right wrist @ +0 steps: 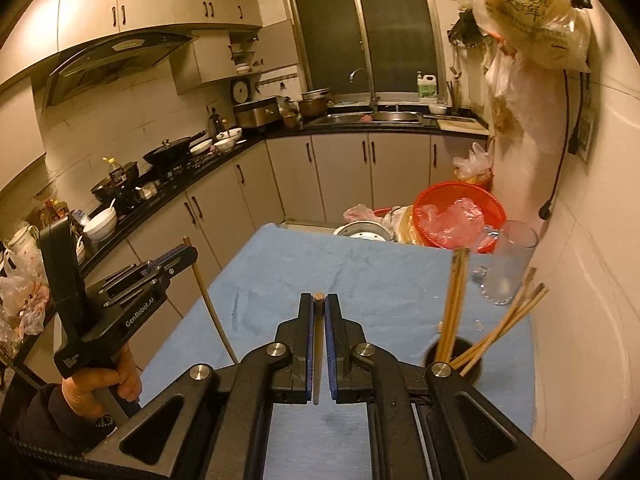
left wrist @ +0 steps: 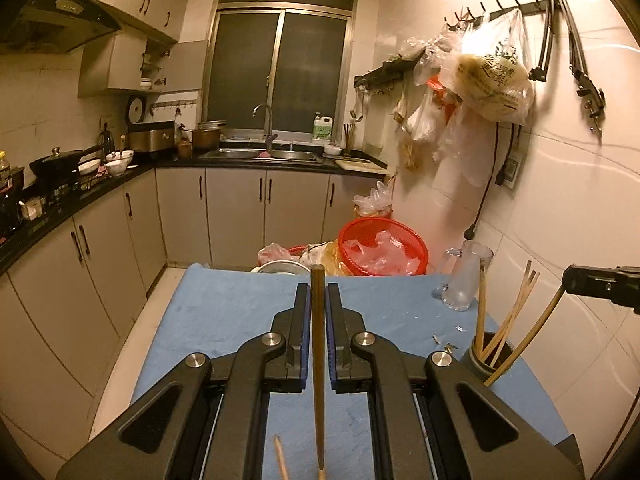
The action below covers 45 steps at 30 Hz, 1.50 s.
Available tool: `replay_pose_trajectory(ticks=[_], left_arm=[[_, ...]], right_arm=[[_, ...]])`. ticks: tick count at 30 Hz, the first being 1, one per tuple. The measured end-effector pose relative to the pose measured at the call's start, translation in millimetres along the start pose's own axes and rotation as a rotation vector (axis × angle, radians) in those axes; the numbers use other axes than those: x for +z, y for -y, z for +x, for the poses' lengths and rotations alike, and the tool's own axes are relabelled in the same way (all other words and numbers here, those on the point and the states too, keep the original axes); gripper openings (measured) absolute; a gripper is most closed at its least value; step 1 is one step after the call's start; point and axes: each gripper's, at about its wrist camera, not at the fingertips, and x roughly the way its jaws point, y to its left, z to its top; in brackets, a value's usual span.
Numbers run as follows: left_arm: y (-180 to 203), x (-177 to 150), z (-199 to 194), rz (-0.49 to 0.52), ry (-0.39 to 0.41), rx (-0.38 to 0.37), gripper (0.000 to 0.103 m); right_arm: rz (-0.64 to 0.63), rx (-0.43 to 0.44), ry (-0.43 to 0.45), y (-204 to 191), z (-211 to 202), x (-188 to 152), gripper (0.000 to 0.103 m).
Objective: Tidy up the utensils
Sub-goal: 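Lift both held chopsticks up and carry them to the black cup, then lower both chopsticks into the black cup and open both tools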
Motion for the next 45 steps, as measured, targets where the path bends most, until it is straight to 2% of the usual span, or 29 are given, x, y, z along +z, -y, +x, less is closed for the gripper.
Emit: replay_pose_trajectory(ticks=[8, 15, 33, 39, 45], left_arm=[[30.5, 3.4, 7.0, 0.054, 0.034, -0.005, 0.006], [52.7, 18.3, 10.2, 0.058, 0.06, -0.039, 0.006], [151.4, 71.9, 44.5, 0.061, 0.093, -0.239, 0.006], [172.3, 76.9, 63.5, 0.027, 0.083, -0.292, 0.006], [190.3, 67.3, 79.3, 0.013, 0.072, -0.33, 0.006]], right_arm=[[0.033, -0.042, 0.006, 24.3, -12.8, 2.4, 0.004], [0.048, -0.076, 0.02, 36.3, -22.1, 9.9, 0.004], [0.053, -0.193, 0.107, 73.4, -81.6, 49.2, 0.004], [0.062, -0.219, 0.111, 88.8, -88.0, 48.9, 0.004], [0.088, -0.227, 0.086, 108.6, -75.0, 41.5, 0.004]])
